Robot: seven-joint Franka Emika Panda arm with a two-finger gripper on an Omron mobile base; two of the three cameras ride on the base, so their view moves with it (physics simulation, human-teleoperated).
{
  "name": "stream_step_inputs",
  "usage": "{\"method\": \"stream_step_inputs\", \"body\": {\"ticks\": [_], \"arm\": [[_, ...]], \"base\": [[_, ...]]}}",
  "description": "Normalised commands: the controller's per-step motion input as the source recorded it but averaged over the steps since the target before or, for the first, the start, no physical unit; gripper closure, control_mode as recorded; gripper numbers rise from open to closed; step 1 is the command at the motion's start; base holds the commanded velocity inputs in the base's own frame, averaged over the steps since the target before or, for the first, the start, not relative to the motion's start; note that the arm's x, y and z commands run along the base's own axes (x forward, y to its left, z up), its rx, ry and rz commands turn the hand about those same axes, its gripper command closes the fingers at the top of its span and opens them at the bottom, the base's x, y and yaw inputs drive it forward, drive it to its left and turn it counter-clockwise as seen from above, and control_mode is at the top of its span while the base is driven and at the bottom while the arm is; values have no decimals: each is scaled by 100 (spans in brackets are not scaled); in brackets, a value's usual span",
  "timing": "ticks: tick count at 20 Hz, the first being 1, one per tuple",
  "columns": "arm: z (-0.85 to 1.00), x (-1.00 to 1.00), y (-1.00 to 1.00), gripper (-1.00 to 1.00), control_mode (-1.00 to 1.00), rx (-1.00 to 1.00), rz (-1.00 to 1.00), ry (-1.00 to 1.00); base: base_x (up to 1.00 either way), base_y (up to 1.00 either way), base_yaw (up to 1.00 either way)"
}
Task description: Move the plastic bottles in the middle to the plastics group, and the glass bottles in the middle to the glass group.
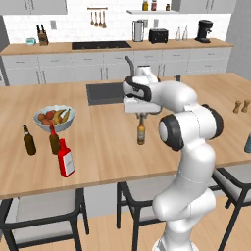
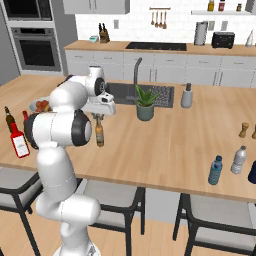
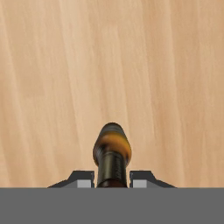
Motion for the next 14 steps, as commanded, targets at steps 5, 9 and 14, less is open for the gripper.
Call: {"method": "stream_step_inputs", "body": {"ticks": [5,9,14], "arm": [[55,-46,40,100,-100,0,9,2],[32,-51,56,100,-100,0,11,0],[5,-49,62,100,-100,0,14,1]], "base": [[0,0,0],[0,0,0],[0,0,0]]}}
